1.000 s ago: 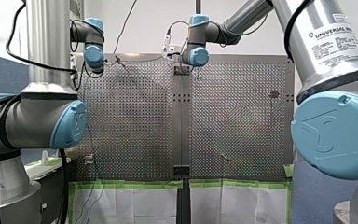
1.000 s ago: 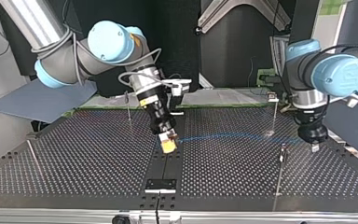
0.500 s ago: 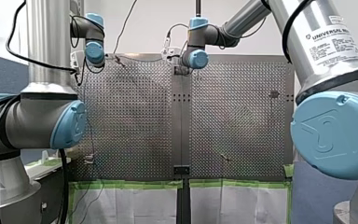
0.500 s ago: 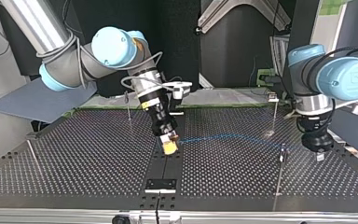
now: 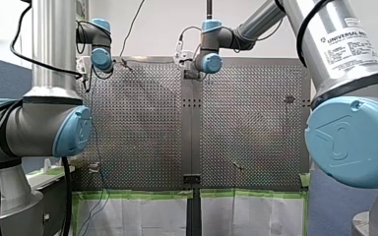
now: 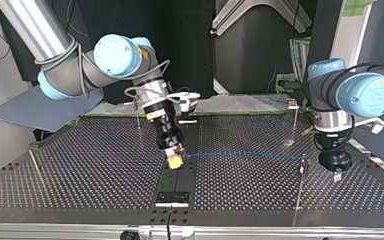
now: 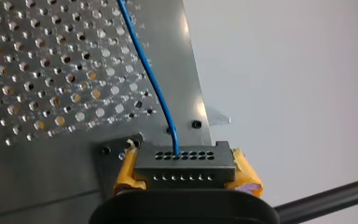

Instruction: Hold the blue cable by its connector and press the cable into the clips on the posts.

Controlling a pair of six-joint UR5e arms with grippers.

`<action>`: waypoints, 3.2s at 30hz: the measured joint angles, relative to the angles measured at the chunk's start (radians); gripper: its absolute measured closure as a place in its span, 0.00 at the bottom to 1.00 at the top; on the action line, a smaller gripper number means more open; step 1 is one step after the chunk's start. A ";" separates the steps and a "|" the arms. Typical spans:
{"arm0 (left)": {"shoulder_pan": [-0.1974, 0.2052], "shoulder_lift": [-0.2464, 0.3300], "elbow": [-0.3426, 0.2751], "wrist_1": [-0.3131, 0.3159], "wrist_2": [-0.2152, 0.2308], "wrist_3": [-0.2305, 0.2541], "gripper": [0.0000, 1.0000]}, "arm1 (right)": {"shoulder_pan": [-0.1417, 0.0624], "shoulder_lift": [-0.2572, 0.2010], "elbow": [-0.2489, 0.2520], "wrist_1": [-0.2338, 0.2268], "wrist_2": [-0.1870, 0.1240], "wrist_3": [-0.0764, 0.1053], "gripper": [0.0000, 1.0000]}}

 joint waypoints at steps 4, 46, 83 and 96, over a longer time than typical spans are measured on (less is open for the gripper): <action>0.000 -0.018 0.022 0.010 0.010 -0.014 1.00 | -0.012 0.001 -0.002 -0.001 0.006 0.000 1.00; 0.003 -0.108 0.120 -0.035 0.008 -0.049 0.81 | -0.045 0.210 -0.335 0.191 -0.048 0.019 1.00; -0.021 0.124 -0.059 -0.325 0.115 -0.133 0.00 | -0.042 0.210 -0.374 0.228 -0.049 0.015 1.00; -0.022 0.229 -0.065 -0.430 0.154 -0.063 0.00 | -0.044 0.210 -0.374 0.233 -0.049 0.015 1.00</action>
